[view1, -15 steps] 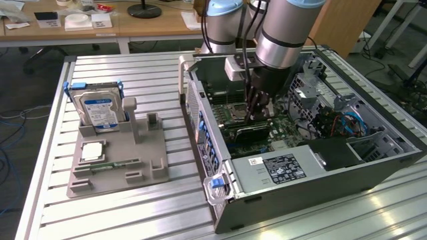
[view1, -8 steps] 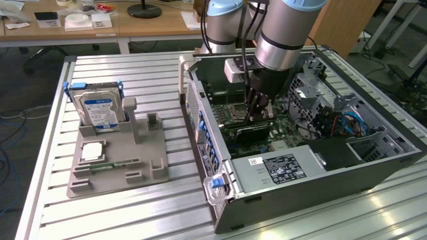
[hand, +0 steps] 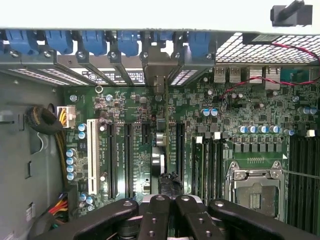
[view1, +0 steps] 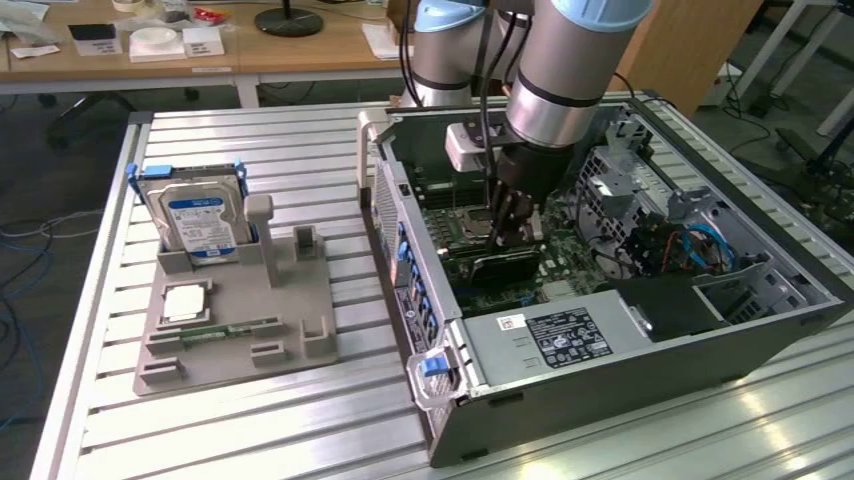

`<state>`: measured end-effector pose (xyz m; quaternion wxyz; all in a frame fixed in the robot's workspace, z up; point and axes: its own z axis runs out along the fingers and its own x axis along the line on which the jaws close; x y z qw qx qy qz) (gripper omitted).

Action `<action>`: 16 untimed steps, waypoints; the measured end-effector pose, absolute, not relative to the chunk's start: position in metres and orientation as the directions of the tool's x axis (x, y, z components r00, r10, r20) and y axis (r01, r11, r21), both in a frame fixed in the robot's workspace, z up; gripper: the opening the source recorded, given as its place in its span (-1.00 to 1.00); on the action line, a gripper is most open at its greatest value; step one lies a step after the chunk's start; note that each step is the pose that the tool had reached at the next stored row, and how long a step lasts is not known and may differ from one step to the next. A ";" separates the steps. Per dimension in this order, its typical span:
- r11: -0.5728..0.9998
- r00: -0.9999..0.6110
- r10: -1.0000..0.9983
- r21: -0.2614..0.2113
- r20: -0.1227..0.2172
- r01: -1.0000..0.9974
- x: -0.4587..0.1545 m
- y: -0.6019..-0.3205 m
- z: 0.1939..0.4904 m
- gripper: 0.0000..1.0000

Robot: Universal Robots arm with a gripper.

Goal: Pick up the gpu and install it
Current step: 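Press down on the gpu until it lock into place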

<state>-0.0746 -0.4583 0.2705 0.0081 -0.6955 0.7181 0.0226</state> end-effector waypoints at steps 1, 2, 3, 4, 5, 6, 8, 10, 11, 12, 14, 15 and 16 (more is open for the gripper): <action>0.032 -0.033 -0.998 0.021 -0.044 -0.999 -0.075 -0.458 0.270 -0.79; 0.032 -0.033 -0.998 0.021 -0.044 -0.999 -0.075 -0.458 0.270 -0.79; 0.032 -0.033 -0.998 0.021 -0.045 -0.999 -0.075 -0.458 0.270 -0.79; 0.032 -0.033 -0.998 0.021 -0.045 -0.999 -0.075 -0.458 0.268 -0.79; 0.032 -0.033 -0.998 0.021 -0.045 -0.999 -0.075 -0.458 0.267 -0.79; 0.032 -0.033 -0.998 0.021 -0.045 -0.999 -0.075 -0.458 0.267 -0.79; 0.032 -0.033 -0.998 0.021 -0.044 -0.999 -0.075 -0.458 0.267 -0.79; 0.032 -0.033 -0.998 0.021 -0.045 -0.999 -0.075 -0.458 0.265 -0.79; 0.032 -0.033 -0.998 0.021 -0.045 -0.999 -0.075 -0.458 0.264 -0.79; 0.032 -0.033 -0.998 0.021 -0.045 -0.999 -0.075 -0.458 0.264 -0.79; 0.032 -0.033 -0.998 0.021 -0.045 -0.999 -0.075 -0.458 0.264 -0.79; 0.032 -0.033 -0.998 0.021 -0.045 -0.999 -0.075 -0.458 0.264 -0.79; 0.032 -0.033 -0.998 0.021 -0.045 -0.999 -0.075 -0.458 0.264 -0.79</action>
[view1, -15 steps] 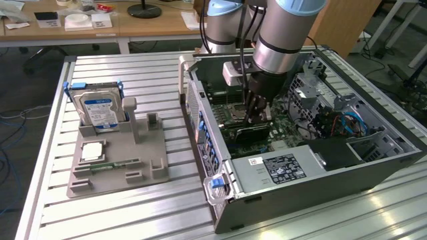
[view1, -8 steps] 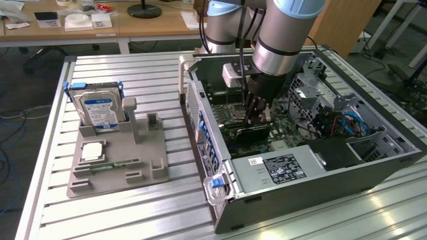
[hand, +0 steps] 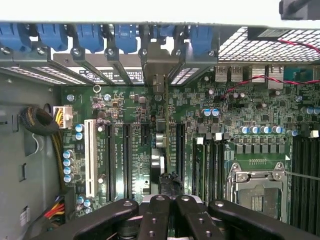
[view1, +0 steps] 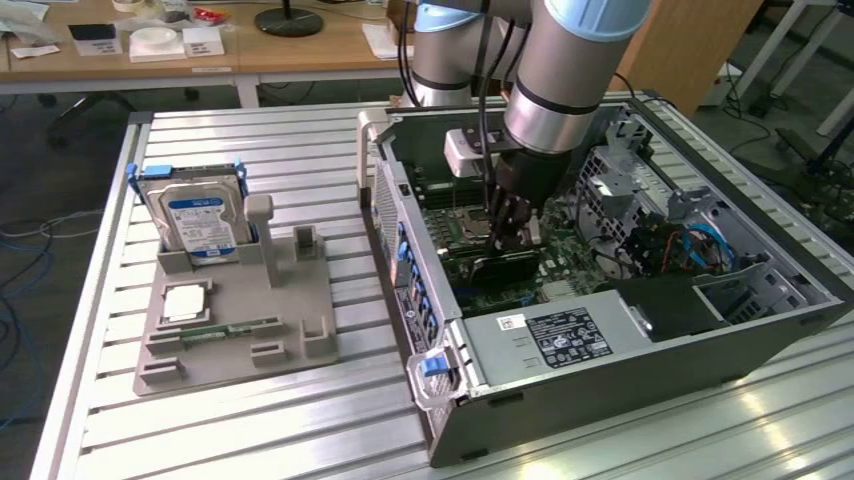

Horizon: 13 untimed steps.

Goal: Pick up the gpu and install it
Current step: 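Press down on the gpu until it lock into place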

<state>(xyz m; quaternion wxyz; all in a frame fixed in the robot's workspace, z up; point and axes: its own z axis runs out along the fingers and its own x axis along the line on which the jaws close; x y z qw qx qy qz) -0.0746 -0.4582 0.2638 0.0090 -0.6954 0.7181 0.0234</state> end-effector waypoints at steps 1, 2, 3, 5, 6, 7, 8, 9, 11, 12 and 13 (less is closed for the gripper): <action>0.031 -0.032 -0.998 0.021 -0.045 -0.999 -0.075 -0.458 0.263 -0.79; 0.031 -0.032 -0.998 0.021 -0.045 -0.999 -0.075 -0.458 0.262 -0.79; 0.031 -0.032 -0.998 0.021 -0.045 -0.999 -0.075 -0.458 0.262 -0.79; 0.032 -0.033 -0.998 0.021 -0.045 -0.999 -0.075 -0.458 0.262 -0.79; 0.032 -0.033 -0.998 0.021 -0.045 -0.999 -0.075 -0.458 0.262 -0.79; 0.032 -0.033 -0.998 0.021 -0.045 -0.999 -0.075 -0.458 0.262 -0.79; 0.032 -0.033 -0.998 0.021 -0.045 -0.999 -0.075 -0.458 0.262 -0.79; 0.032 -0.033 -0.998 0.021 -0.045 -0.999 -0.075 -0.458 0.261 -0.79; 0.032 -0.032 -0.998 0.021 -0.045 -0.999 -0.075 -0.458 0.261 -0.79; 0.032 -0.033 -0.998 0.021 -0.045 -0.999 -0.075 -0.458 0.261 -0.79; 0.032 -0.033 -0.998 0.021 -0.045 -0.999 -0.075 -0.458 0.261 -0.79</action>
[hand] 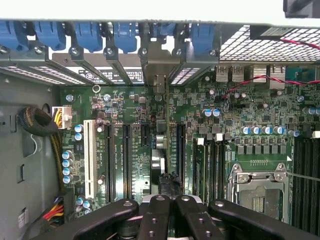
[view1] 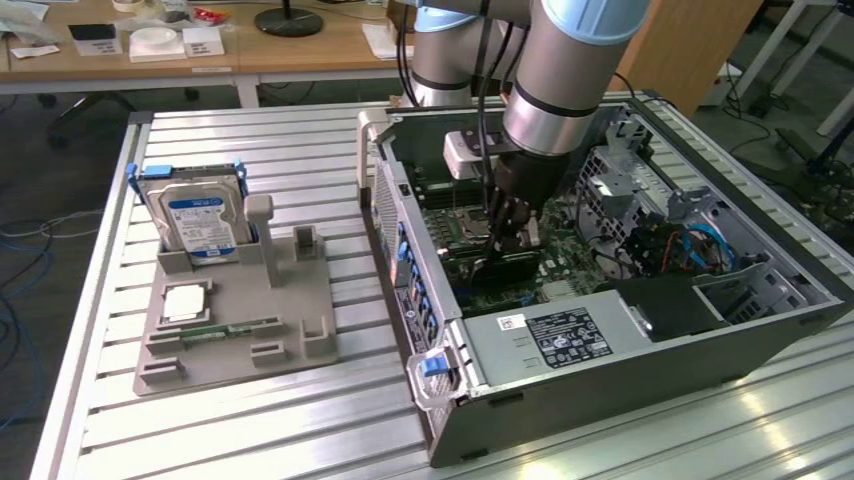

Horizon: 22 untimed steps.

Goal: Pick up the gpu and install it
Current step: 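Press down on the gpu until it lock into place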

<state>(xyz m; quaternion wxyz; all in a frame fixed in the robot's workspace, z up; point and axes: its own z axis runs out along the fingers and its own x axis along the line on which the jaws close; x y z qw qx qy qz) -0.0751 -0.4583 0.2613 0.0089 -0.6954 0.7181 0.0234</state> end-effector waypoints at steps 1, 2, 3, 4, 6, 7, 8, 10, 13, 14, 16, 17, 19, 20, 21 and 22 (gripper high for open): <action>0.032 -0.033 -0.998 0.021 -0.045 -0.999 -0.075 -0.458 0.261 -0.79; 0.032 -0.033 -0.998 0.021 -0.045 -0.999 -0.075 -0.458 0.261 -0.79; 0.032 -0.033 -0.998 0.021 -0.045 -0.999 -0.075 -0.458 0.261 -0.79; 0.032 -0.033 -0.998 0.021 -0.045 -0.999 -0.075 -0.458 0.261 -0.79; 0.032 -0.033 -0.998 0.021 -0.045 -0.999 -0.075 -0.458 0.261 -0.79; 0.032 -0.033 -0.998 0.021 -0.045 -0.999 -0.075 -0.458 0.261 -0.79; 0.032 -0.033 -0.998 0.021 -0.045 -0.999 -0.075 -0.458 0.261 -0.79; 0.032 -0.033 -0.998 0.021 -0.045 -0.999 -0.075 -0.458 0.261 -0.79; 0.032 -0.032 -0.998 0.021 -0.045 -0.999 -0.075 -0.458 0.261 -0.79; 0.032 -0.033 -0.998 0.021 -0.045 -0.999 -0.075 -0.458 0.261 -0.79; 0.032 -0.033 -0.998 0.021 -0.045 -0.999 -0.075 -0.458 0.261 -0.79; 0.032 -0.033 -0.998 0.021 -0.045 -0.999 -0.075 -0.458 0.261 -0.79; 0.032 -0.032 -0.998 0.021 -0.045 -0.999 -0.075 -0.458 0.261 -0.79; 0.032 -0.033 -0.998 0.021 -0.045 -0.999 -0.075 -0.458 0.261 -0.79; 0.032 -0.033 -0.998 0.021 -0.045 -0.999 -0.075 -0.458 0.261 -0.79; 0.032 -0.033 -0.998 0.021 -0.045 -0.999 -0.075 -0.458 0.261 -0.79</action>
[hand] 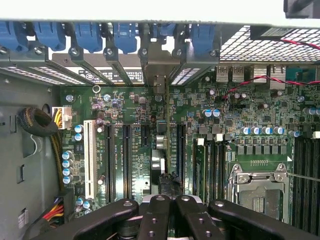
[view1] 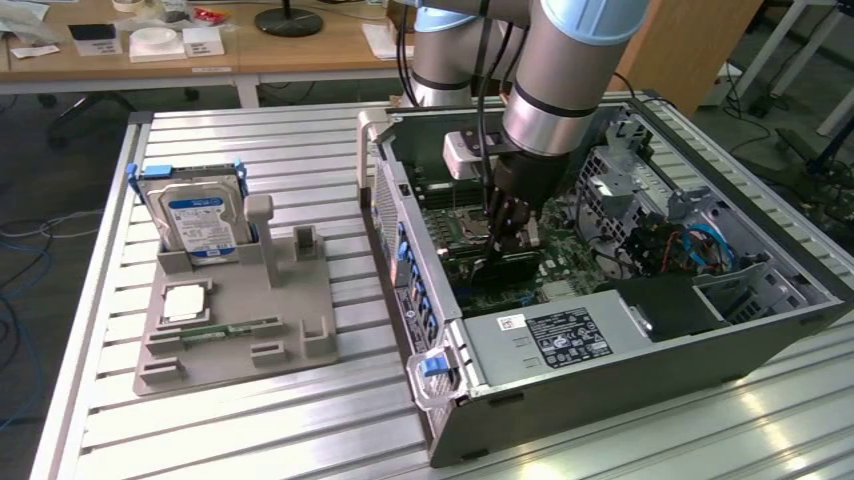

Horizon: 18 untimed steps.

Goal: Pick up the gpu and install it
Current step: 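Press down on the gpu until it lock into place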

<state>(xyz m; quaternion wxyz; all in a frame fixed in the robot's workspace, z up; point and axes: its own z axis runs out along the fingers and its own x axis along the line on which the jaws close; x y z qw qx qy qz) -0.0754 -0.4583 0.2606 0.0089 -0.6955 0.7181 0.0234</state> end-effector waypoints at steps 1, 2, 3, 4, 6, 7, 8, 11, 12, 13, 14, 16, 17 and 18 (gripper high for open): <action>0.032 -0.033 -0.998 0.021 -0.045 -0.999 -0.075 -0.458 0.261 -0.79; 0.032 -0.033 -0.998 0.021 -0.045 -0.999 -0.075 -0.458 0.261 -0.79; 0.032 -0.033 -0.998 0.021 -0.045 -0.999 -0.075 -0.458 0.261 -0.79; 0.032 -0.033 -0.998 0.021 -0.045 -0.999 -0.075 -0.458 0.261 -0.79; 0.032 -0.032 -0.998 0.021 -0.045 -0.999 -0.075 -0.458 0.261 -0.79; 0.032 -0.032 -0.998 0.021 -0.045 -0.999 -0.075 -0.458 0.261 -0.79; 0.032 -0.033 -0.998 0.021 -0.045 -0.999 -0.075 -0.458 0.261 -0.79; 0.032 -0.033 -0.998 0.021 -0.047 -0.999 -0.075 -0.458 0.263 -0.79; 0.032 -0.033 -0.998 0.021 -0.046 -0.999 -0.076 -0.458 0.266 -0.79; 0.032 -0.033 -0.998 0.021 -0.045 -0.999 -0.076 -0.458 0.269 -0.79; 0.032 -0.033 -0.998 0.021 -0.045 -0.999 -0.076 -0.458 0.272 -0.79; 0.032 -0.033 -0.998 0.021 -0.045 -0.999 -0.075 -0.458 0.277 -0.79; 0.032 -0.033 -0.998 0.021 -0.045 -0.999 -0.075 -0.458 0.279 -0.79; 0.032 -0.033 -0.998 0.021 -0.045 -0.999 -0.075 -0.458 0.282 -0.79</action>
